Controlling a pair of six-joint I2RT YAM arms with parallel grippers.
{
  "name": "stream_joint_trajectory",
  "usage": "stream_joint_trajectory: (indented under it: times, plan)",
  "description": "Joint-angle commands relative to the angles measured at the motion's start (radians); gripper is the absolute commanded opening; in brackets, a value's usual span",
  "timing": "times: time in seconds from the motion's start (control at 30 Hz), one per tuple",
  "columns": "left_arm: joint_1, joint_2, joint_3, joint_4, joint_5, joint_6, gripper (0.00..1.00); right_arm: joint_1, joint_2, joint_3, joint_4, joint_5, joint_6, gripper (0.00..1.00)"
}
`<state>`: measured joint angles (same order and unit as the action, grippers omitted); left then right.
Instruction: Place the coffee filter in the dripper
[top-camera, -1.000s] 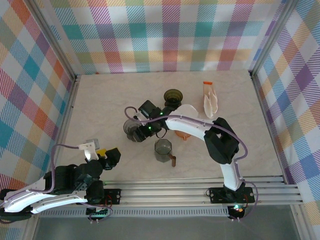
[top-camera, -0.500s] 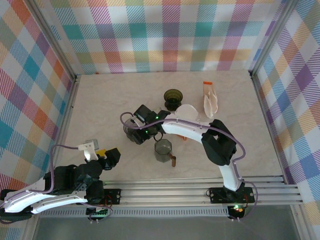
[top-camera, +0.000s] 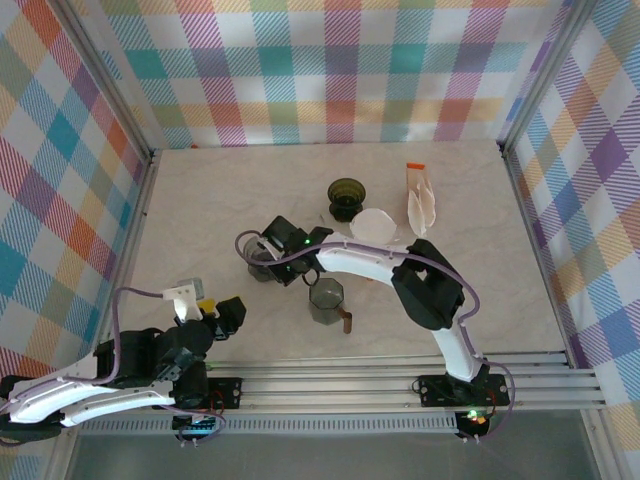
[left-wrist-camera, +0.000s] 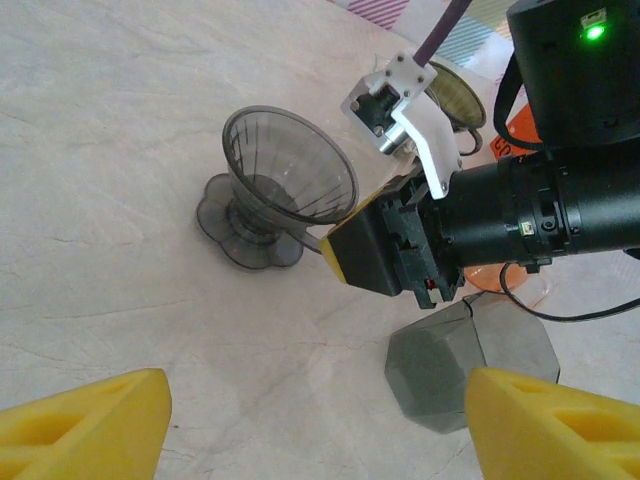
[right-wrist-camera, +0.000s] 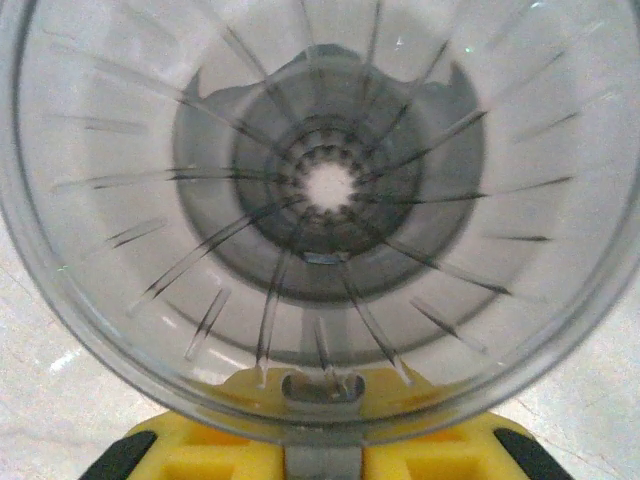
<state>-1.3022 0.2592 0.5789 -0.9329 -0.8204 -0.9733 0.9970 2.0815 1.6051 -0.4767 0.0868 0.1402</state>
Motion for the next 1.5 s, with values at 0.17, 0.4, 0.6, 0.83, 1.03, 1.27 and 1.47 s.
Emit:
stream_joint_trajectory:
  times: [0.17,0.4,0.6,0.83,1.03,1.27,1.47]
  plan:
    - [-0.005,0.011,-0.005,0.06,0.007,0.025,0.78,0.023,-0.27,-0.117,-0.011,0.017,0.012,0.11]
    - [-0.006,0.043,-0.012,0.107,0.013,0.05,0.78,0.032,-0.545,-0.28,-0.139,0.014,0.102,0.13]
    - [-0.006,0.086,-0.025,0.147,0.003,0.062,0.79,0.059,-0.748,-0.384,-0.277,0.042,0.155,0.11]
    - [-0.006,0.097,-0.045,0.162,0.0,0.059,0.8,0.127,-0.837,-0.448,-0.406,0.093,0.214,0.1]
    - [-0.006,0.085,-0.051,0.153,-0.002,0.052,0.81,0.157,-0.837,-0.468,-0.401,0.121,0.23,0.1]
    - [-0.006,0.071,-0.053,0.145,-0.002,0.05,0.81,0.17,-0.807,-0.468,-0.358,0.193,0.224,0.1]
    - [-0.006,0.068,-0.056,0.144,-0.003,0.047,0.82,0.169,-0.761,-0.456,-0.337,0.188,0.211,0.1]
